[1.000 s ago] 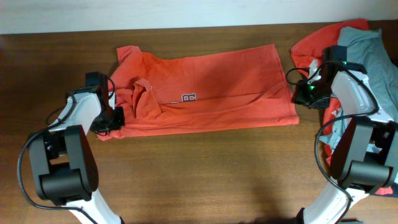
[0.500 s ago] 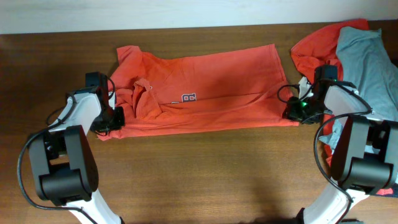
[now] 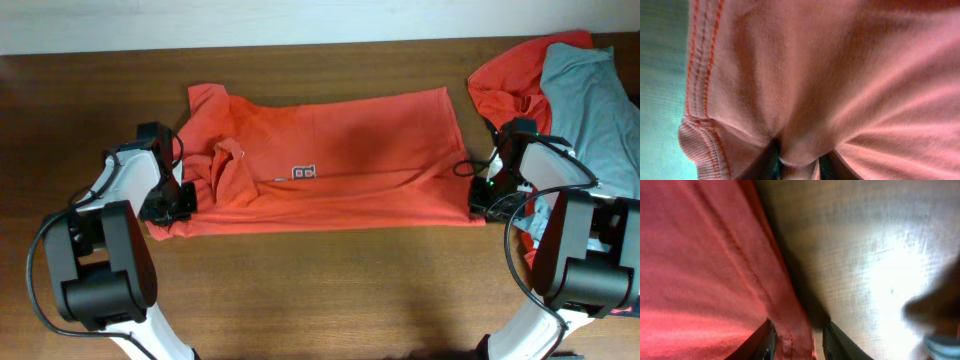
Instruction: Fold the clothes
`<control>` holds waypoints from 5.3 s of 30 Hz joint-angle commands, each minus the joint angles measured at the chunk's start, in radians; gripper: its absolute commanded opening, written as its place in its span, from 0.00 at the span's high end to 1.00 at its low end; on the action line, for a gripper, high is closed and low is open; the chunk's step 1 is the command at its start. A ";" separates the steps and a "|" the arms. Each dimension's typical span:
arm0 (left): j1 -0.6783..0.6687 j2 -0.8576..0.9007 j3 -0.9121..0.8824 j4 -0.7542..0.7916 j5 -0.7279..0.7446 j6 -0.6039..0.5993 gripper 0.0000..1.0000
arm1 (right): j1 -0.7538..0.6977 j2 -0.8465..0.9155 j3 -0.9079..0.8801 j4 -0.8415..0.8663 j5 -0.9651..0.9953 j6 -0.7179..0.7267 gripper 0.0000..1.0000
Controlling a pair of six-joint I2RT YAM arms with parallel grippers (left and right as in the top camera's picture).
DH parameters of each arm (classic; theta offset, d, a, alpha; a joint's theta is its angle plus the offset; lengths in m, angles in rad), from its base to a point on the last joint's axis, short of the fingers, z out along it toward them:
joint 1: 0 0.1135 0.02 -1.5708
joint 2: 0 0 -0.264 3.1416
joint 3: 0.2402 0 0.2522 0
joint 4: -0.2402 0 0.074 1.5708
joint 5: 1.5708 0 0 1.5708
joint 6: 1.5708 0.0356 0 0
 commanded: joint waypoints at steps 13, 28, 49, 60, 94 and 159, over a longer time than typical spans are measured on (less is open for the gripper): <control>0.022 0.124 -0.102 0.019 -0.080 0.014 0.99 | -0.004 0.004 -0.029 -0.038 0.068 0.060 0.70; 0.022 -0.113 -0.002 0.161 0.291 0.036 0.36 | -0.004 -0.236 0.171 0.105 0.007 -0.028 0.35; 0.022 -0.204 0.043 0.811 0.411 0.015 0.01 | -0.004 -0.236 0.171 0.199 -0.143 -0.054 0.34; 0.022 0.172 0.183 0.980 0.550 -0.022 0.11 | -0.004 -0.236 0.170 0.182 -0.139 -0.055 0.34; 0.017 0.304 0.209 1.075 0.478 -0.021 0.49 | -0.004 -0.235 0.170 0.174 -0.138 -0.054 0.34; 0.041 0.172 0.210 0.869 0.473 -0.085 0.38 | 0.045 0.016 0.170 0.502 -0.273 -0.073 0.32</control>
